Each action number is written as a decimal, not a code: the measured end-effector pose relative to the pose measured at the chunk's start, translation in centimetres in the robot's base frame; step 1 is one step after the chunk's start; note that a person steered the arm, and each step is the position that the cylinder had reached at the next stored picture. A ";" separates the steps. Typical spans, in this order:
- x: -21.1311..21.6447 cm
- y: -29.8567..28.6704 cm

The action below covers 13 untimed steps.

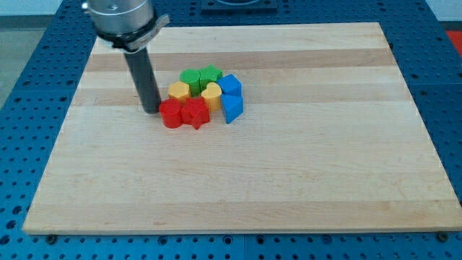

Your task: Move the red circle into the group blocks

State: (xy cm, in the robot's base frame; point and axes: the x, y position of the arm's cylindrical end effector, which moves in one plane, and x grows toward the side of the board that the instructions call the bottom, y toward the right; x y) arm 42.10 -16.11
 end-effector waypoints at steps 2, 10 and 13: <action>4.3 -2.0; 6.9 13.4; 6.2 21.8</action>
State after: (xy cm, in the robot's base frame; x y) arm 48.34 5.73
